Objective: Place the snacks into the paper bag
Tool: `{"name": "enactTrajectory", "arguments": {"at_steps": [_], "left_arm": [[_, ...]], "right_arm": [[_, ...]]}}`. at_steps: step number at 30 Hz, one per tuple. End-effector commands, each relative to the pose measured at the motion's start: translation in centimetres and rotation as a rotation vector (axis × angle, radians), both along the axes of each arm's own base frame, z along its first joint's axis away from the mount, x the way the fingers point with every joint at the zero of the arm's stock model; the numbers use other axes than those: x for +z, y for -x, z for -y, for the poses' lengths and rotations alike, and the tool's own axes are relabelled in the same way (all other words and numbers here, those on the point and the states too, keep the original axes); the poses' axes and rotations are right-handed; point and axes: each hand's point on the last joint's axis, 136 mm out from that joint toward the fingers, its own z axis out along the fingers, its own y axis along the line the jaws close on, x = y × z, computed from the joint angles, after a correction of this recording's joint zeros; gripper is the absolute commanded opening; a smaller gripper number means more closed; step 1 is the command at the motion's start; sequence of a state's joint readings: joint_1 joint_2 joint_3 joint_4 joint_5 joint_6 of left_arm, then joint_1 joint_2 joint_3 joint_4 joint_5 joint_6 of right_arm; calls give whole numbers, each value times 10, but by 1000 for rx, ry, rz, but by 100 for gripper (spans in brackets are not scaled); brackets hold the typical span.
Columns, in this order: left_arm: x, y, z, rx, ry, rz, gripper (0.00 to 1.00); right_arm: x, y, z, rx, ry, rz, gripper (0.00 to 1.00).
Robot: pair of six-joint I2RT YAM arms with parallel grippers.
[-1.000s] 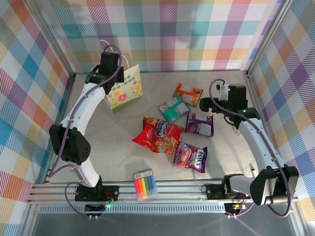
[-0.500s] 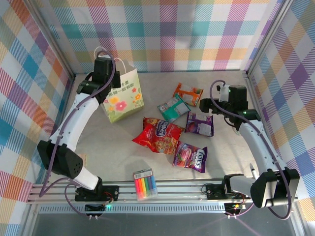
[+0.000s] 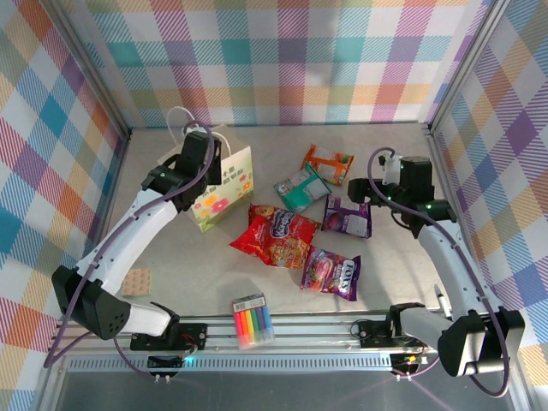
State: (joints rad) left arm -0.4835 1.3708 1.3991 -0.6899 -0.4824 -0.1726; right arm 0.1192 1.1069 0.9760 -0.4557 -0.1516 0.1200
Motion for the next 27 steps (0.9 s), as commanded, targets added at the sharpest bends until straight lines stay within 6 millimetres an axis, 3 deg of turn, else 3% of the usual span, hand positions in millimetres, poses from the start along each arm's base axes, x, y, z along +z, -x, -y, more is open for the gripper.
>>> {"name": "enactTrajectory", "arguments": {"at_steps": [1, 5, 9, 16, 21, 27], "left_arm": [[-1, 13, 3, 5, 22, -21, 0], [5, 15, 18, -21, 54, -19, 2], [9, 16, 20, 25, 68, -21, 3], [-8, 8, 36, 20, 77, -92, 3], [-3, 1, 52, 3, 140, -102, 5], [-1, -1, 52, 30, 133, -143, 22]], "right_arm": [[3, 5, -5, 3, -38, -7, 98], [-2, 4, -8, -1, -55, -32, 97], [-8, 0, 0, -51, -45, -34, 98], [-8, 0, -11, -2, -85, -52, 99], [-15, -4, -13, 1, -84, -100, 99], [-19, -7, -16, 3, -99, -111, 99]]}}
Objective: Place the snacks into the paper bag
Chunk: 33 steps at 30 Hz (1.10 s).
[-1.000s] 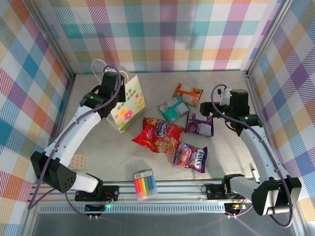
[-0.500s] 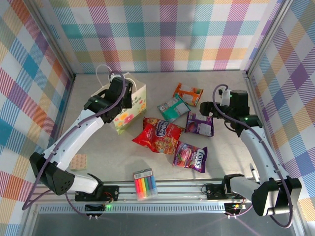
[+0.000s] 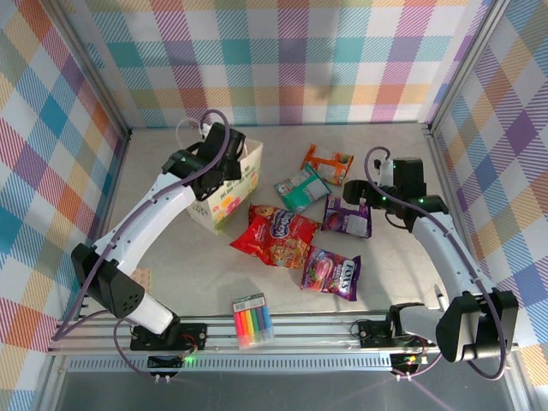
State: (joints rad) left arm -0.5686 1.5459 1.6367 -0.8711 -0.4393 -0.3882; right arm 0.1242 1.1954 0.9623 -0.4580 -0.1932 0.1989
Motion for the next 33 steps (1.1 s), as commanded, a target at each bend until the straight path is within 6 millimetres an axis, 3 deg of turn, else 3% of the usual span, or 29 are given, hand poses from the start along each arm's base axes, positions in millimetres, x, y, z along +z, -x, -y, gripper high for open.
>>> {"name": "enactTrajectory", "arguments": {"at_steps": [1, 8, 10, 13, 22, 27, 33], "left_arm": [[0, 6, 2, 1, -2, -48, 26], [18, 11, -2, 3, -5, -32, 40], [23, 14, -3, -10, -7, -32, 50], [29, 19, -10, -11, -31, -22, 58], [49, 41, -17, -71, 10, 35, 63], [59, 54, -37, -34, -23, 63, 69], [58, 62, -55, -16, -51, 43, 74]], "right_arm": [[15, -3, -6, 15, -30, 23, 99], [12, -7, -8, 27, -30, 7, 99], [10, -8, -9, 25, -32, -1, 100], [11, -9, -8, 13, -32, 7, 99], [22, -7, -6, 9, -24, 33, 100], [31, -4, -6, 7, -26, 57, 100], [46, 0, -8, 25, -27, 65, 100]]}}
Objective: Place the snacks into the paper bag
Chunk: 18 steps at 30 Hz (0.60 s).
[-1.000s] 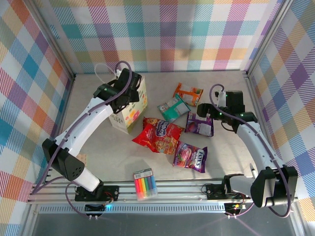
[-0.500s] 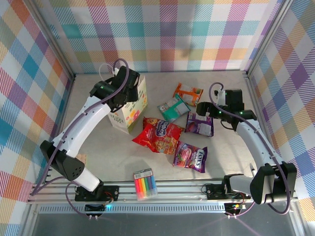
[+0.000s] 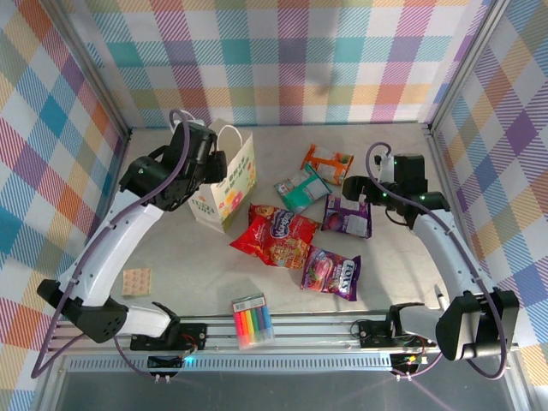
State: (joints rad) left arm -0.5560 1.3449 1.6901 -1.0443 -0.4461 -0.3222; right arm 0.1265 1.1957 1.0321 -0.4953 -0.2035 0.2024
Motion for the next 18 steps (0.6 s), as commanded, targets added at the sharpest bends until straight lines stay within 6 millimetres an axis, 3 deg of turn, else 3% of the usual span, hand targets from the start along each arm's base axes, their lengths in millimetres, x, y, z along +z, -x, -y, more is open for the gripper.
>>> {"name": "enactTrajectory", "arguments": {"at_steps": [1, 13, 18], "left_arm": [[-7, 7, -17, 14, -41, -28, 74], [-21, -7, -68, 114, 38, -57, 75], [-26, -16, -78, 131, 92, -44, 75]], "right_arm": [[26, 4, -5, 18, -14, 39, 100], [52, 7, -10, 26, -37, 75, 100], [54, 7, -11, 18, -42, 67, 100]]}}
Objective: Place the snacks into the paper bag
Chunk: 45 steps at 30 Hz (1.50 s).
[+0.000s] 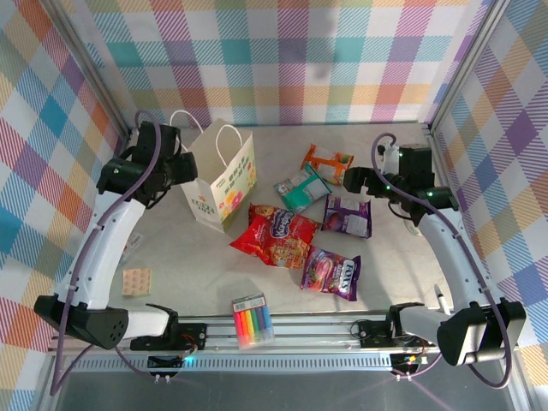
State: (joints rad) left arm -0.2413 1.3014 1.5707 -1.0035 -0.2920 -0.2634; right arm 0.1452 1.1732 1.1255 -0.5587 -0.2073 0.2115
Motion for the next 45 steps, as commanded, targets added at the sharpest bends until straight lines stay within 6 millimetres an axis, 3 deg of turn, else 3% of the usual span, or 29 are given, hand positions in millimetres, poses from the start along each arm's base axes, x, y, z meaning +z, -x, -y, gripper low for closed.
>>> {"name": "enactTrajectory", "arguments": {"at_steps": [1, 13, 23, 26, 35, 37, 40, 45], "left_arm": [[4, -6, 4, -39, 52, 47, 75], [-9, -47, 10, -75, 57, 8, 78], [-14, -77, 2, -65, 63, 14, 76], [-17, -85, 6, -88, 80, 4, 67], [-37, -97, 14, -124, 105, -63, 60], [-38, -98, 15, -128, 112, -69, 55], [-39, -98, 19, -146, 128, -74, 39], [-37, -94, 18, -141, 135, -85, 31]], "right_arm": [[18, 4, -5, 3, -27, 17, 100], [19, 1, -5, -21, -29, 7, 100], [20, -6, -6, -21, -23, -2, 100], [17, -8, -8, -19, -30, -12, 100], [11, -14, -14, -7, -23, -31, 100], [10, -14, -15, -5, -20, -34, 100], [7, -15, -15, -4, -15, -40, 100], [2, -15, -17, 3, -9, -48, 100]]}}
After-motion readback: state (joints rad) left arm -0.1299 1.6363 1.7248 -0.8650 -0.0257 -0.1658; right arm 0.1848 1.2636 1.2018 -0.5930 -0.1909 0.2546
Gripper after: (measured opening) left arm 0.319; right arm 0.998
